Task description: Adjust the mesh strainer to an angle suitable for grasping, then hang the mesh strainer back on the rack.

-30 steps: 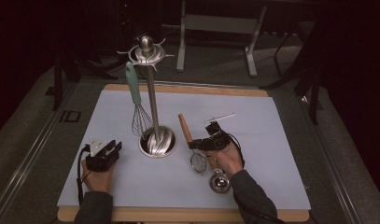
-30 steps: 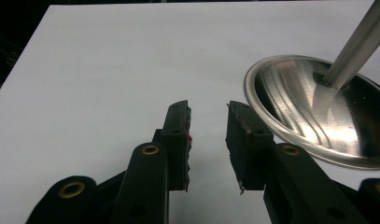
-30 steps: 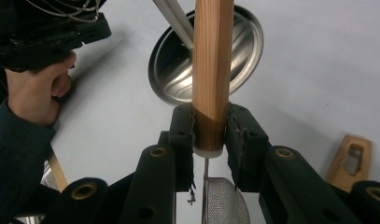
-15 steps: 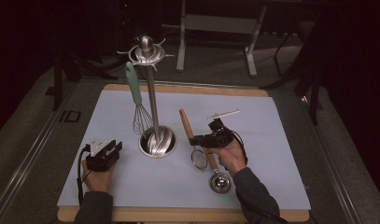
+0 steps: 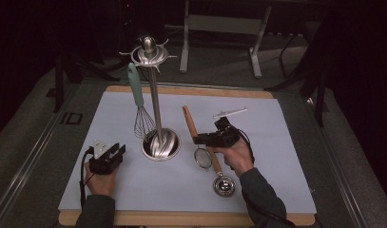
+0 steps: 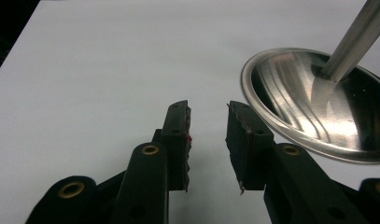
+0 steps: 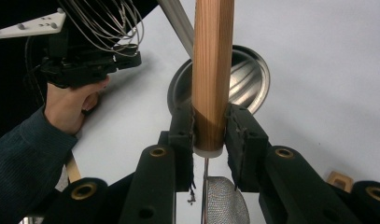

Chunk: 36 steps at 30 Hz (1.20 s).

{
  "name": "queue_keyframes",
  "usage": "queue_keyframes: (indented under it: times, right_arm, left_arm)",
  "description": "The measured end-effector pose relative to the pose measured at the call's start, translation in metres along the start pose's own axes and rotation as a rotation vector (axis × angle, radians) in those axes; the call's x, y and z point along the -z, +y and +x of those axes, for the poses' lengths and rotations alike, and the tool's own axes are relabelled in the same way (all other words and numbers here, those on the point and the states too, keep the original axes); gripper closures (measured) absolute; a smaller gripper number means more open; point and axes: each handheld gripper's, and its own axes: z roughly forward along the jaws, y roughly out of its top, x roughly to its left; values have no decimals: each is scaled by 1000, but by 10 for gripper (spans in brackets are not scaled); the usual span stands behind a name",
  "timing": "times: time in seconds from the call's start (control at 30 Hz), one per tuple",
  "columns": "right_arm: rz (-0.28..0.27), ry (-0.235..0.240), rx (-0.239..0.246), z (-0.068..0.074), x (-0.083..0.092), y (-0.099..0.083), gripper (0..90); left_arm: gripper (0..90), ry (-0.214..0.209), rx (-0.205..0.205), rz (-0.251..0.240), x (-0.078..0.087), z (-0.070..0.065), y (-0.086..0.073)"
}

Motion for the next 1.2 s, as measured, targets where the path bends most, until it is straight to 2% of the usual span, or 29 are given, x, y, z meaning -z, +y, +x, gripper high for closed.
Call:
queue_keyframes:
  times: [0.6, 1.2]
  right_arm:
    - [-39, 10, 54, 10, 8, 14, 730]
    - [-61, 25, 83, 16, 12, 23, 730]
  left_arm:
    - [695, 1, -13, 19, -2, -1, 0]
    - [691, -1, -16, 20, -2, -1, 0]
